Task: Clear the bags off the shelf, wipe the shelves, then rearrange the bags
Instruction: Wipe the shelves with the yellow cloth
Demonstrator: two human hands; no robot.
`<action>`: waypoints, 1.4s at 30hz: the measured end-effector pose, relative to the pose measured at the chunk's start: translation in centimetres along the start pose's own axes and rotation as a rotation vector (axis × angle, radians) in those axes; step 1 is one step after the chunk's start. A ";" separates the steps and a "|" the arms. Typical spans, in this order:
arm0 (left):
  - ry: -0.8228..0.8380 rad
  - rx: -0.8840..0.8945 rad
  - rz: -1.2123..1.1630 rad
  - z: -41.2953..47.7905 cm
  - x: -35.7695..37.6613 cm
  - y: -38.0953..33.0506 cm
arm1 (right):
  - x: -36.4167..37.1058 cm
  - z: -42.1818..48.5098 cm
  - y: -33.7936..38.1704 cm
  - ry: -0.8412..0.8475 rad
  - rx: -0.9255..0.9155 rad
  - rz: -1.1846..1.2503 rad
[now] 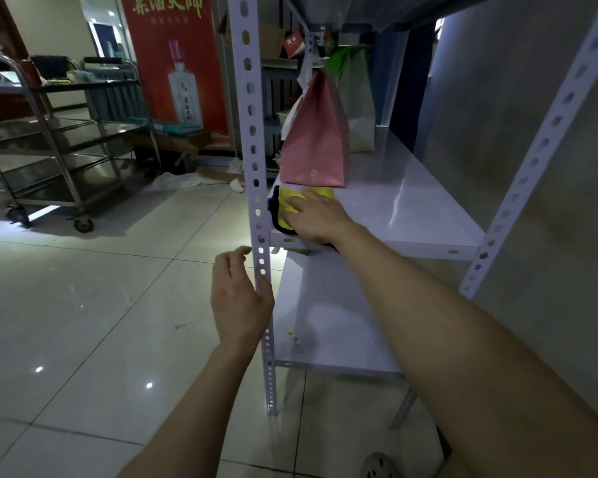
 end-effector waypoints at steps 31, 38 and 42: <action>0.245 0.512 0.313 0.5 7.7 -6.1 | 0.5 1.6 -26.4 0.172 0.531 -0.108; 0.268 0.483 0.310 0.3 7.7 -6.5 | -0.3 -4.4 -22.0 0.119 0.448 -0.010; 0.301 0.512 0.276 0.5 7.0 -6.9 | -0.2 -9.7 -18.3 -0.041 0.365 -0.011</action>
Point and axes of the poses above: each hand's wrist, its own z-axis towards the middle knuckle, its own x-axis out of the palm, y = z × x, the point moved 7 cm from there along z, towards the middle knuckle, and after that the axes turned 11 degrees about -z, right-handed, at the moved point
